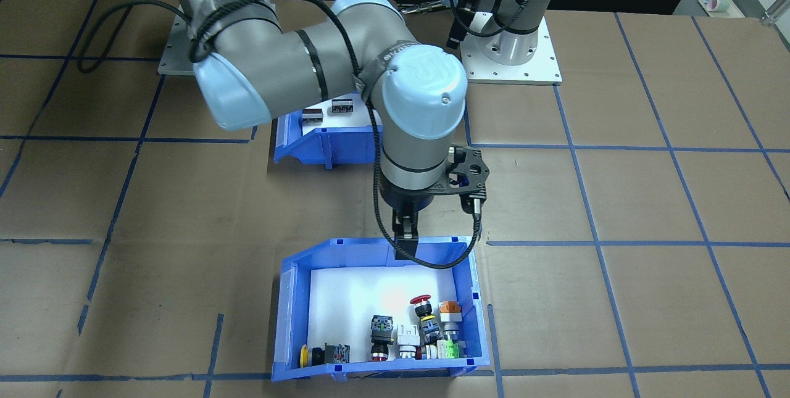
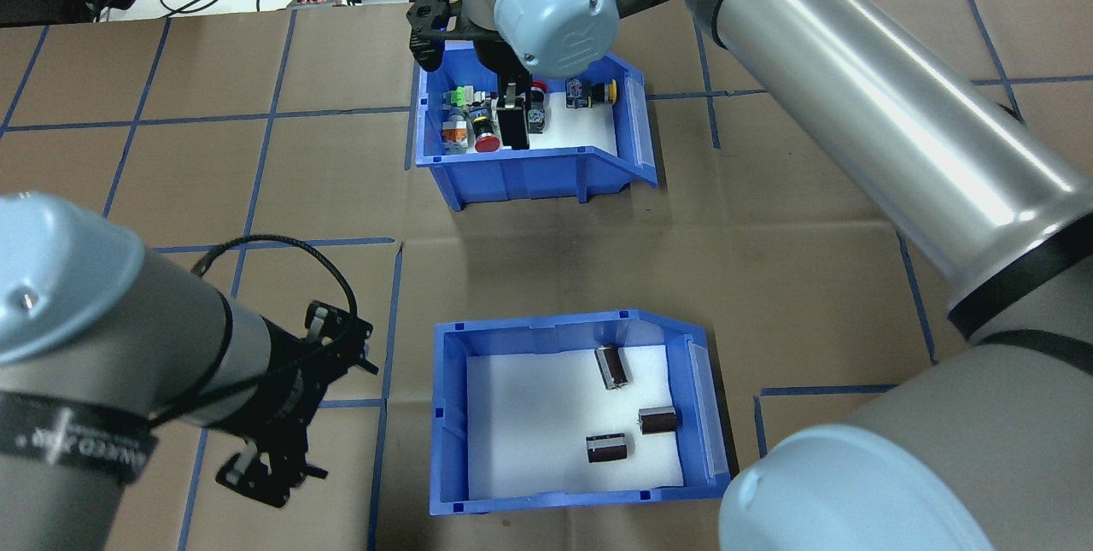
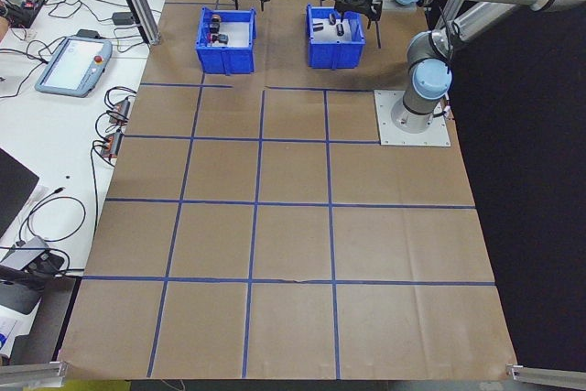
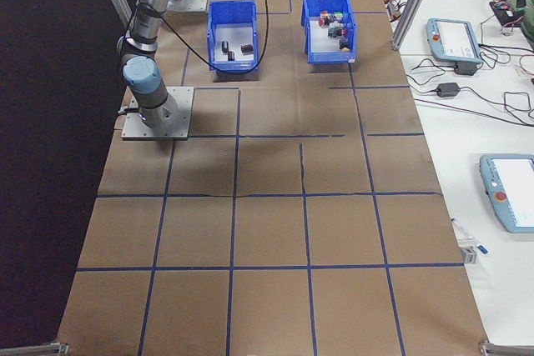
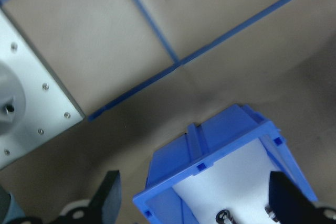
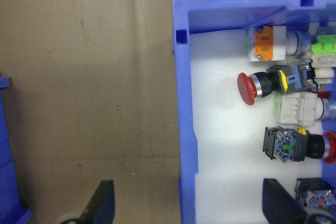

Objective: Place battery box in front

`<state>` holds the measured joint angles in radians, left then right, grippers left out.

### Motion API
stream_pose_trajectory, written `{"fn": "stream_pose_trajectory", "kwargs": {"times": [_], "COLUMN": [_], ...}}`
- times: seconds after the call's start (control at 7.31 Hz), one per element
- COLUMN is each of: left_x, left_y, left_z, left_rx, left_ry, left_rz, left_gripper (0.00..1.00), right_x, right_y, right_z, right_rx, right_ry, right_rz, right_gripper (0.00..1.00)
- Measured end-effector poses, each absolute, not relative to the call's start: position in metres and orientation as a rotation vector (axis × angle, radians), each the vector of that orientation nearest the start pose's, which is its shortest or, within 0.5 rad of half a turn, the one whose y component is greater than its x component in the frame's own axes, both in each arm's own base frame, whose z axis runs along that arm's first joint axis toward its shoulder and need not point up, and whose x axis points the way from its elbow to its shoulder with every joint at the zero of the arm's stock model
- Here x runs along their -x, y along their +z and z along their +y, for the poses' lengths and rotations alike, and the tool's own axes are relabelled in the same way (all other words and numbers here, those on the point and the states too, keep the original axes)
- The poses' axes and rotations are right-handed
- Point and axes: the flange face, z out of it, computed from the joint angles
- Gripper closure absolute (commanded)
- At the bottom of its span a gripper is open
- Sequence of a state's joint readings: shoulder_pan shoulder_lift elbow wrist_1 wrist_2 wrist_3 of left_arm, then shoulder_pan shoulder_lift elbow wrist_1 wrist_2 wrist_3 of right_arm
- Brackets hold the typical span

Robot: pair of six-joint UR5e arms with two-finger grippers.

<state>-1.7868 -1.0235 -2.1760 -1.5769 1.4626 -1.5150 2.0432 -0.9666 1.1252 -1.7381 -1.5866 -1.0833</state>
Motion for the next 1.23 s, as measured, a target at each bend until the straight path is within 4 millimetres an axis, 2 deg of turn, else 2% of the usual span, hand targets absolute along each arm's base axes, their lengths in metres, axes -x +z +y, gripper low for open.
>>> {"fn": "stream_pose_trajectory", "kwargs": {"times": [0.27, 0.41, 0.68, 0.82, 0.96, 1.09, 1.23], "left_x": [0.233, 0.248, 0.282, 0.300, 0.315, 0.322, 0.326], "left_y": [0.373, 0.364, 0.342, 0.330, 0.318, 0.311, 0.305], "left_z": [-0.195, -0.191, -0.196, -0.195, -0.193, -0.190, -0.186], "left_rx": [2.022, 2.062, 2.128, 2.137, 2.131, 2.116, 2.101], "left_ry": [0.216, 0.233, 0.232, 0.228, 0.227, 0.229, 0.231], "left_rz": [2.398, 2.371, 2.327, 2.309, 2.306, 2.310, 2.310], "left_gripper": [0.01, 0.02, 0.02, 0.03, 0.03, 0.03, 0.03], "right_x": [-0.479, -0.482, -0.473, -0.468, -0.464, -0.463, -0.464], "right_y": [0.307, 0.292, 0.277, 0.273, 0.269, 0.270, 0.273], "right_z": [-0.578, -0.577, -0.582, -0.583, -0.582, -0.582, -0.583], "right_rx": [2.204, 2.203, 2.210, 2.208, 2.203, 2.202, 2.206], "right_ry": [0.067, 0.100, 0.150, 0.171, 0.187, 0.187, 0.180], "right_rz": [2.249, 2.249, 2.274, 2.285, 2.292, 2.294, 2.292], "right_gripper": [0.00, 0.00, 0.01, 0.24, 0.54, 0.76, 0.93]}}
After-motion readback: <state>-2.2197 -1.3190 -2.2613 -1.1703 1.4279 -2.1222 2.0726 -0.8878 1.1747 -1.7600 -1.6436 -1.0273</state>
